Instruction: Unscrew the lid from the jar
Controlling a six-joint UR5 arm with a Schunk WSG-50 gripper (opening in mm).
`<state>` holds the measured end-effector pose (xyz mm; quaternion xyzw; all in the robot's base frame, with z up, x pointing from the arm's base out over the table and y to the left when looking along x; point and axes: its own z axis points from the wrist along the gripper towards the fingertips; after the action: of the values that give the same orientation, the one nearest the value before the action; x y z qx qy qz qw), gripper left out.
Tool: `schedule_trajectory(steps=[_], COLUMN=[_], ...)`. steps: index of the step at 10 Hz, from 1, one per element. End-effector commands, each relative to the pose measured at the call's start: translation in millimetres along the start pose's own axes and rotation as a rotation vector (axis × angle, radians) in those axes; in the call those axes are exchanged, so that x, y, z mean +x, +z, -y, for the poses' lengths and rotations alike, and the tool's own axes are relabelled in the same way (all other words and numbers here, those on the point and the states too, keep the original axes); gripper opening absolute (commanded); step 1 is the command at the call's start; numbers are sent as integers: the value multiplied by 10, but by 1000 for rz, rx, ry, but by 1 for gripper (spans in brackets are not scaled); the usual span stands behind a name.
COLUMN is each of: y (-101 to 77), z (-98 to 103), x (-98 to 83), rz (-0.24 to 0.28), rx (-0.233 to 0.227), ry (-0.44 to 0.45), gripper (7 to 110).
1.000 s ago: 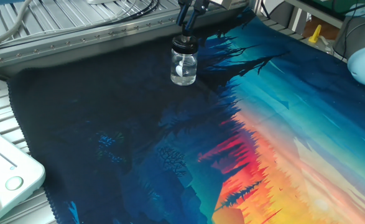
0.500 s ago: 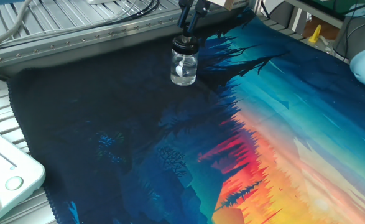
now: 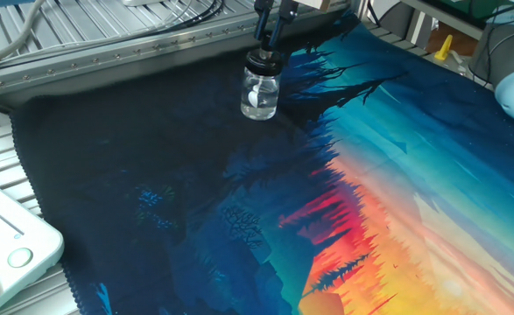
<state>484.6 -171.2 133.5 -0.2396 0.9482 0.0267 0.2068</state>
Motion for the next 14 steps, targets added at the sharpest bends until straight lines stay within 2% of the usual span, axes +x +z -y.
schedule_trajectory(steps=[1,4,6,7,8,10,11,12,14], y=[-40,-49,-83,-82,-100,-115,-119,-128,-113], z=[27,56,101,70,-33,-172,-128,-49,-66], x=[-54,-103,-83,-58,97,49,63,127,98], rz=[-11,-24,-56,-66,-126,-119,-134,-172,-168], rx=[-13,-20,-6,-18,-64,-112,-93,-60,-64], ry=[-39,-104,-147,-151,-147,-137,-146,-160,-175], gripper=[22,22,22,22,22,22,22,22,22])
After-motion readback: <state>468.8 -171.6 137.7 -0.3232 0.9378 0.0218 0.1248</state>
